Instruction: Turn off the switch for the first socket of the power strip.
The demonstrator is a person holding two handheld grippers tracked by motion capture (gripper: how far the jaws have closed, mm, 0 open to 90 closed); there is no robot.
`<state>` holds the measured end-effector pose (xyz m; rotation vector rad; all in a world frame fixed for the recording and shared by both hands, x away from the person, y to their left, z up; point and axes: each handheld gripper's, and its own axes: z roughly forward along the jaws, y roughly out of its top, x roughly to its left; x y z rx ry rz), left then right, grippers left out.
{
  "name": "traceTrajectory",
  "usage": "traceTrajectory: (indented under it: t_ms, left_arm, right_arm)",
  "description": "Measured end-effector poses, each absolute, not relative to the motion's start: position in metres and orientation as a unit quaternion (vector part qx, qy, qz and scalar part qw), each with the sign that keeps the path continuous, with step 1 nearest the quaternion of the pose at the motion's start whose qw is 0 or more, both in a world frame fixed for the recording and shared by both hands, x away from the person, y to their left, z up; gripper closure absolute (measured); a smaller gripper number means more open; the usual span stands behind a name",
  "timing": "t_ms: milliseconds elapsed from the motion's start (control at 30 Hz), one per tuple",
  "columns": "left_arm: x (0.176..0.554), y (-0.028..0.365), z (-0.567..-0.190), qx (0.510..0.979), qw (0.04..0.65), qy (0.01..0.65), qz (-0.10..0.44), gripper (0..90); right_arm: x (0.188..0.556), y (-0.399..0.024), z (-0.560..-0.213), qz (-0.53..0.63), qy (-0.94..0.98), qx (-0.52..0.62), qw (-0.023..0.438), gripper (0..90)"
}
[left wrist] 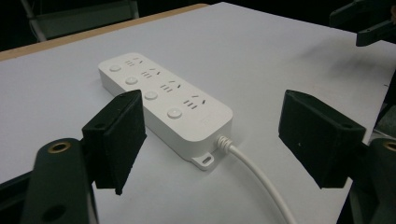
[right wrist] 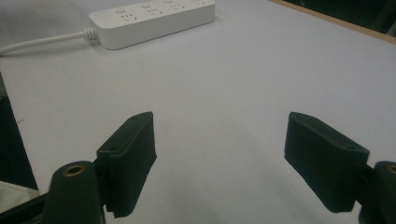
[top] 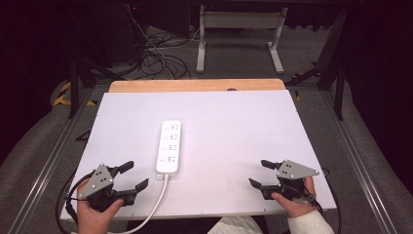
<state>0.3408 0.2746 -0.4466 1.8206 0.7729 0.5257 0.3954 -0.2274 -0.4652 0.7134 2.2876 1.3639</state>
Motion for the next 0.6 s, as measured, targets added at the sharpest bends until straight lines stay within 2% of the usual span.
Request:
traceTrajectory:
  t_ms: [233,600]
  left_arm:
    - [0.347,0.271,-0.438,0.769,0.514,0.309,0.221,30.2]
    - [0.370,0.259,-0.422,0.779,0.509,0.306,0.204,31.8]
  right_arm:
    - [0.396,-0.227,-0.466,0.485,0.815,0.256,0.186,26.2]
    - [0.397,-0.224,-0.469,0.482,0.819,0.253,0.178,26.4]
